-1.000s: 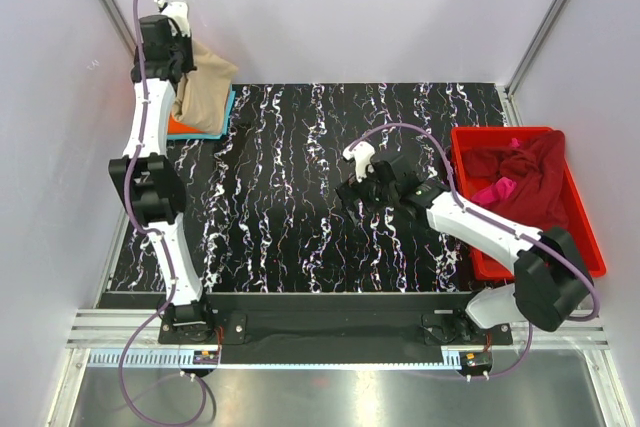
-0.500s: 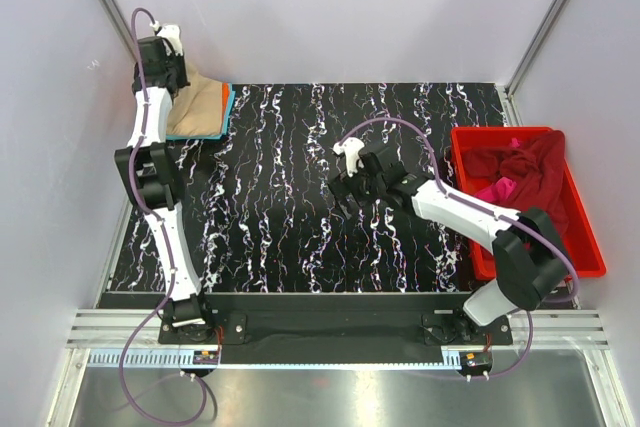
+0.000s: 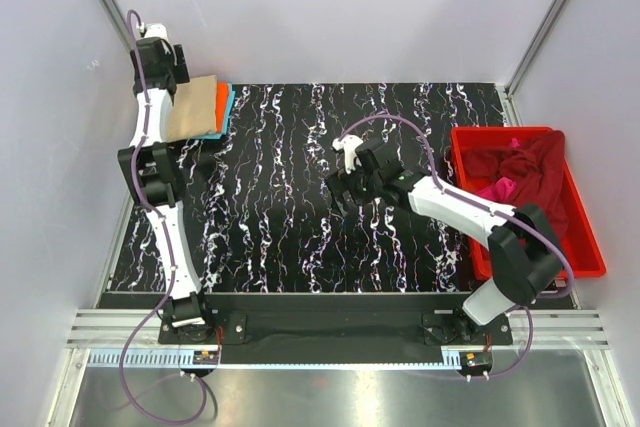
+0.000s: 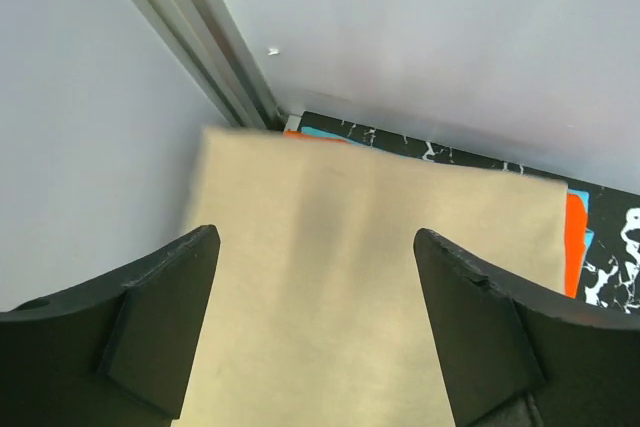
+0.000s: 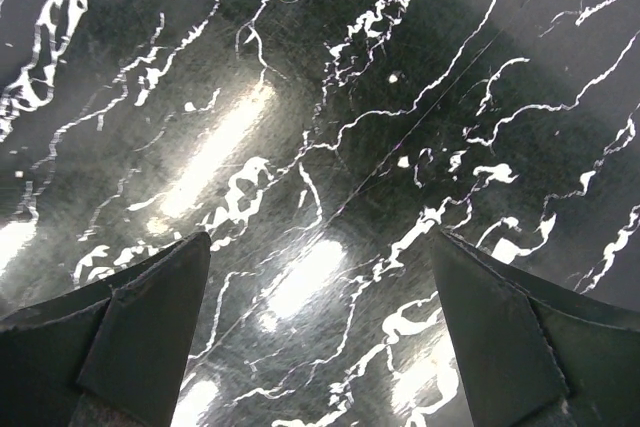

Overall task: Fold and stack the t-shirts
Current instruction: Neatly place the folded tshirt to the corner, then reset both grippers

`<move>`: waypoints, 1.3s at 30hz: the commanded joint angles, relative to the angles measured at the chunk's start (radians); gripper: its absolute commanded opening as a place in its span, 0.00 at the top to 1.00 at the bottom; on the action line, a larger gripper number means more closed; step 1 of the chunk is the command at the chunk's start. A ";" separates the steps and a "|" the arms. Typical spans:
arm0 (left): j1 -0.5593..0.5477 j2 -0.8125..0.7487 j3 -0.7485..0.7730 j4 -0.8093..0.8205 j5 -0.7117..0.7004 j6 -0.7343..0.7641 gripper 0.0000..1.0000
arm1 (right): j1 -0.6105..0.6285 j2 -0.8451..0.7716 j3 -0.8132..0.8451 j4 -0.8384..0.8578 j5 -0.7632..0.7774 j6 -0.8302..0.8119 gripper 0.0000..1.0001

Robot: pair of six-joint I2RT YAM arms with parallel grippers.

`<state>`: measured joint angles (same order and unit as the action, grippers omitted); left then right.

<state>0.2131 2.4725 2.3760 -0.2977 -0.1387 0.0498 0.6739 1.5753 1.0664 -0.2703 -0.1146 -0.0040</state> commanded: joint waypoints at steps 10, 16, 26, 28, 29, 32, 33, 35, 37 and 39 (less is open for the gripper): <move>-0.185 -0.386 -0.312 -0.072 -0.053 -0.162 0.16 | -0.017 -0.317 -0.166 0.101 0.021 0.268 0.02; -0.423 -0.653 -0.659 -0.119 0.086 -0.275 0.17 | -0.023 -0.556 -0.362 0.151 0.116 0.557 0.00; -0.736 -1.245 -1.687 0.459 0.678 -0.879 0.16 | -0.030 -1.030 -0.729 -0.002 0.269 1.146 0.00; -0.750 -1.392 -1.841 0.631 0.718 -0.993 0.15 | -0.030 -1.151 -0.758 -0.056 0.291 1.185 0.00; -0.753 -1.443 -1.980 0.776 0.726 -1.103 0.15 | -0.030 -1.190 -0.781 -0.082 0.299 1.206 0.00; -0.753 -1.657 -2.246 1.057 0.679 -1.305 0.12 | -0.028 -1.323 -0.818 -0.234 0.317 1.303 0.00; -0.753 -1.760 -2.300 1.106 0.639 -1.343 0.12 | -0.028 -1.377 -0.827 -0.265 0.311 1.331 0.00; -0.751 -1.921 -2.419 1.141 0.579 -1.408 0.10 | -0.028 -1.428 -0.853 -0.335 0.287 1.400 0.00; -0.753 -2.012 -2.516 1.157 0.547 -1.449 0.07 | -0.028 -1.494 -0.864 -0.369 0.268 1.420 0.00; -0.751 -2.125 -2.571 1.195 0.507 -1.527 0.06 | -0.028 -1.559 -0.888 -0.365 0.230 1.411 0.00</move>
<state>-0.5392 0.4694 0.0265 0.6193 0.4454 -1.2976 0.6476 0.0845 0.2001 -0.5644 0.1356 1.3281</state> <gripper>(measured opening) 0.931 0.994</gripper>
